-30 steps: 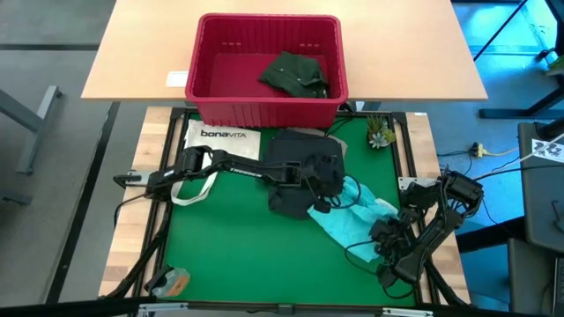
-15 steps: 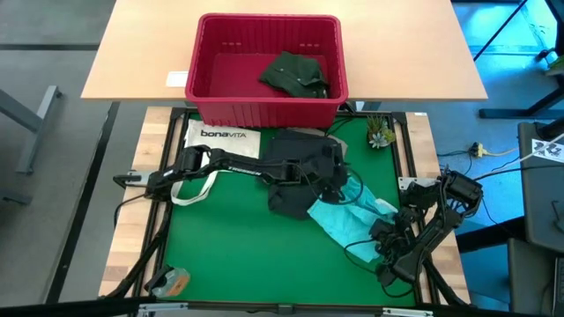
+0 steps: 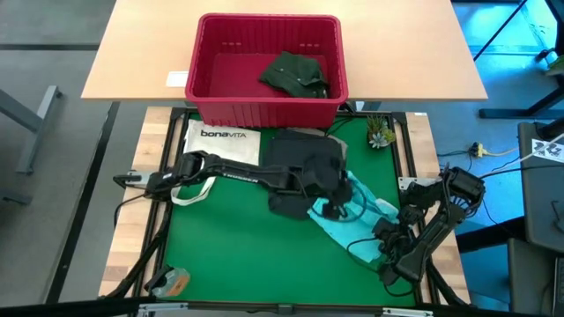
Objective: Fold Laundry from Bin
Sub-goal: Fold the light blue shorts from the red laundry bin
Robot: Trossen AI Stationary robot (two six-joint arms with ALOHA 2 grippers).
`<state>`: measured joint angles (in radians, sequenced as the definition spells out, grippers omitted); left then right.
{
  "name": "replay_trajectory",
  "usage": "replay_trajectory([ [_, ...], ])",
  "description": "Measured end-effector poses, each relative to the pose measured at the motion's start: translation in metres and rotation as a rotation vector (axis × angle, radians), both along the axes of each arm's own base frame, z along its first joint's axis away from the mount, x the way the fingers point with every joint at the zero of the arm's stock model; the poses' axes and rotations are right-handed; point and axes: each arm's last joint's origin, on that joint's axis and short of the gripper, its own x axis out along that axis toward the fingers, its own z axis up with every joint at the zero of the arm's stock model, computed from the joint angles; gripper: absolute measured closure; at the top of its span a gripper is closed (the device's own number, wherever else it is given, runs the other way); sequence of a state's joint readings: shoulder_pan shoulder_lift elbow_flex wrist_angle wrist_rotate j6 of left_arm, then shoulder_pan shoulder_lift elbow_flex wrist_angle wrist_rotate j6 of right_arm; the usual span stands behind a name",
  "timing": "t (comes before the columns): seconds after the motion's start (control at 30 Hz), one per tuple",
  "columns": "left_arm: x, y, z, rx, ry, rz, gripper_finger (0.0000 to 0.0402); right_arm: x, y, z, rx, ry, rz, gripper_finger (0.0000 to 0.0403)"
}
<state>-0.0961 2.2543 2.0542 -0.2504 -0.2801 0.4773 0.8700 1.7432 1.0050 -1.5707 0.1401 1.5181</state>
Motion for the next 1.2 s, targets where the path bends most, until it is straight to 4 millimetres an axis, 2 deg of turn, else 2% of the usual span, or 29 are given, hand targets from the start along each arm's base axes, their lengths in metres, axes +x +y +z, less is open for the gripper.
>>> replay_trajectory([
  [0.27,-0.017,-0.031,-0.021,-0.077,0.291,-0.222,0.0243,0.008,0.009,0.011,0.062,-0.021,0.03,0.0154],
  [0.4,-0.021,-0.038,-0.024,-0.137,0.336,-0.315,0.0244,0.012,0.014,0.017,0.098,-0.026,0.065,0.0154],
  [0.7,-0.017,-0.027,-0.028,-0.239,0.332,-0.408,0.0244,0.016,0.019,0.024,0.134,-0.044,0.064,0.0154],
  [0.87,-0.011,-0.026,-0.049,-0.254,0.375,-0.381,0.0244,0.026,0.03,0.041,0.201,-0.103,0.071,0.0155],
  [1.07,-0.004,-0.025,-0.058,-0.236,0.348,-0.37,0.0244,0.038,0.042,0.063,0.246,-0.237,0.116,0.0155],
  [1.2,-0.002,-0.015,-0.058,-0.213,0.327,-0.321,0.0244,0.048,0.047,0.063,0.23,-0.403,0.187,0.0155],
])
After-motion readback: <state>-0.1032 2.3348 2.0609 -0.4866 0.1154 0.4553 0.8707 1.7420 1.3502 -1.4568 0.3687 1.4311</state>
